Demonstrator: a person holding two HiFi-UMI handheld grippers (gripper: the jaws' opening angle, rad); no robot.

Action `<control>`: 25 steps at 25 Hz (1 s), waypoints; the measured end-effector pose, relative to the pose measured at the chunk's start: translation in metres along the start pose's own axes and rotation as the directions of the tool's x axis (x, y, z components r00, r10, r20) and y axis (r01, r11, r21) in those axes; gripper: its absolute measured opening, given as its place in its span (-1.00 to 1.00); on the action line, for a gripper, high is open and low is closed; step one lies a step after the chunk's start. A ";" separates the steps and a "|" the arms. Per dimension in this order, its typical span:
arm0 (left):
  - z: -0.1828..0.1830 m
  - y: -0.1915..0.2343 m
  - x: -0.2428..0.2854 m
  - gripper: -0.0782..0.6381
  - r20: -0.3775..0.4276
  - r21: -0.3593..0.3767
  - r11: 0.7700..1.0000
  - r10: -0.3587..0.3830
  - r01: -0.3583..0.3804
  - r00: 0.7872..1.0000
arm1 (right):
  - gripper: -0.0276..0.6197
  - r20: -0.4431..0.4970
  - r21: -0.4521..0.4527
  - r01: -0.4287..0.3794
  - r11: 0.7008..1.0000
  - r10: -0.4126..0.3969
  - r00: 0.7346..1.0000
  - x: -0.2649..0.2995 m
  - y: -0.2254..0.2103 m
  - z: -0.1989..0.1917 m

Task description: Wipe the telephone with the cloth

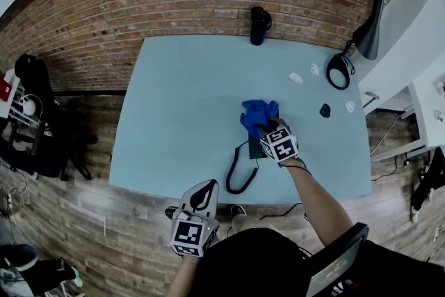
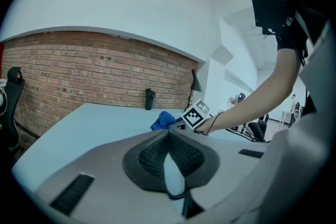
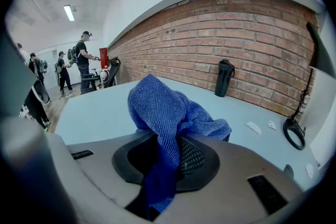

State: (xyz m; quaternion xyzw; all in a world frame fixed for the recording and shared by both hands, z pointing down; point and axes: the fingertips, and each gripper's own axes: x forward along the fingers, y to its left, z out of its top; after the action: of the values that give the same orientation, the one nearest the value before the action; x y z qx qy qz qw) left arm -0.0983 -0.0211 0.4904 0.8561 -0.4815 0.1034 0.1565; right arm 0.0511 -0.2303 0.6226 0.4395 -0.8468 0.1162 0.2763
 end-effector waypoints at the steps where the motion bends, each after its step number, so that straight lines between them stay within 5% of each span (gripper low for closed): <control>1: 0.001 0.000 0.000 -0.73 0.000 0.002 1.000 -0.001 0.001 1.000 | -0.64 0.000 0.000 0.000 1.000 0.000 1.000 0.000 0.001 -0.001; 25: -0.005 -0.006 -0.009 -0.73 0.010 0.007 1.000 0.003 -0.003 1.000 | -0.64 -0.028 -0.023 -0.013 1.000 0.013 1.000 -0.014 0.027 -0.036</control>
State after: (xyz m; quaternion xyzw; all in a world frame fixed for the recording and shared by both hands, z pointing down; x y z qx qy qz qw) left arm -0.0976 -0.0091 0.4911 0.8565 -0.4832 0.1011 0.1507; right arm 0.0488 -0.1889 0.6449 0.4291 -0.8469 0.1145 0.2925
